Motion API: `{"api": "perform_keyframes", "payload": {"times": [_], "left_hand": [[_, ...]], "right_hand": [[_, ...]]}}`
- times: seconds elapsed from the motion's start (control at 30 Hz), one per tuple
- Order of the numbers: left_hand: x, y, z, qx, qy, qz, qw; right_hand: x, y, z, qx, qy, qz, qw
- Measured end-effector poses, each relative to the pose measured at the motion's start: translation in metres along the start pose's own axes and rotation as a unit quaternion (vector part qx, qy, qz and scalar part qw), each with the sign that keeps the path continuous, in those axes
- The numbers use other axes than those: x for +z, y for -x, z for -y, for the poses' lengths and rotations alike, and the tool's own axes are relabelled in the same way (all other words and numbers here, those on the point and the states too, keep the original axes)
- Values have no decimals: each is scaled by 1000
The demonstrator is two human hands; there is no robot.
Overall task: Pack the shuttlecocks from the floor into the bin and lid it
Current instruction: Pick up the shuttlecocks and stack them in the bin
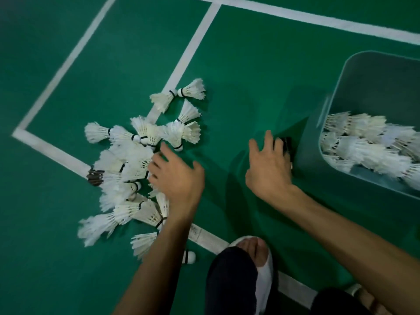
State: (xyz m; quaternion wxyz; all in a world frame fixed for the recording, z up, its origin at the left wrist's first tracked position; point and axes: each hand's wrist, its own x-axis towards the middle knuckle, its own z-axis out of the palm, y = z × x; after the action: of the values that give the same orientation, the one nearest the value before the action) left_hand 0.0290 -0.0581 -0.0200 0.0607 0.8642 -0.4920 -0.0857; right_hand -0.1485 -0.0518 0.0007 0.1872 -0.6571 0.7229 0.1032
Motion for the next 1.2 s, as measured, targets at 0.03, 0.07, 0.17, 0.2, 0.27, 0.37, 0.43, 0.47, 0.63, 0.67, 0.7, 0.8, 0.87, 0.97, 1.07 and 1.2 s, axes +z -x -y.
{"api": "perform_keyframes", "payload": {"times": [0.03, 0.07, 0.17, 0.2, 0.27, 0.37, 0.43, 0.47, 0.63, 0.67, 0.7, 0.8, 0.87, 0.97, 1.07, 1.2], "left_hand": [[2, -14, -7, 8, 12, 2, 1000], [4, -27, -11, 18, 27, 7, 999], [12, -63, -18, 76, 51, 14, 996], [15, -73, -18, 97, 42, 15, 994], [21, -92, -17, 128, 13, 21, 991], [23, -111, -17, 203, -32, 29, 978], [21, -115, -19, 265, -61, 36, 962], [20, -116, -19, 285, -65, 33, 956], [17, -98, -20, 268, 63, 18, 961], [17, -91, -19, 259, 79, 9, 963], [18, -83, -19, 249, 84, 1, 965], [22, -64, -18, 234, 92, -2, 968], [26, -61, -21, 243, 120, 13, 963], [31, -60, -33, 303, 114, 59, 944], [35, -55, -43, 360, 47, 54, 930], [39, -43, -41, 356, 77, 36, 931]], "right_hand": [[1, -5, 1, -9, -3, -17, 1000], [2, -8, 3, -21, -2, -36, 999], [4, -20, 6, -73, -31, -124, 989], [3, -23, 6, -80, -40, -159, 983], [-1, -28, 5, -59, -24, -177, 982], [-9, -35, -1, 13, -10, -82, 996], [-10, -38, -5, 28, -16, -54, 998], [-10, -38, -6, 22, -18, -60, 998], [-9, -34, -6, 5, -116, -107, 987], [-9, -32, -6, 7, -129, -115, 985], [-10, -29, -5, 13, -136, -114, 984], [-13, -22, -6, 34, -95, -52, 993], [-15, -16, -7, 34, -71, 9, 997], [-19, -8, -9, 3, -20, 68, 997], [-26, 0, -13, 1, -31, 102, 994], [-35, 9, -15, -3, -86, 84, 993]]}}
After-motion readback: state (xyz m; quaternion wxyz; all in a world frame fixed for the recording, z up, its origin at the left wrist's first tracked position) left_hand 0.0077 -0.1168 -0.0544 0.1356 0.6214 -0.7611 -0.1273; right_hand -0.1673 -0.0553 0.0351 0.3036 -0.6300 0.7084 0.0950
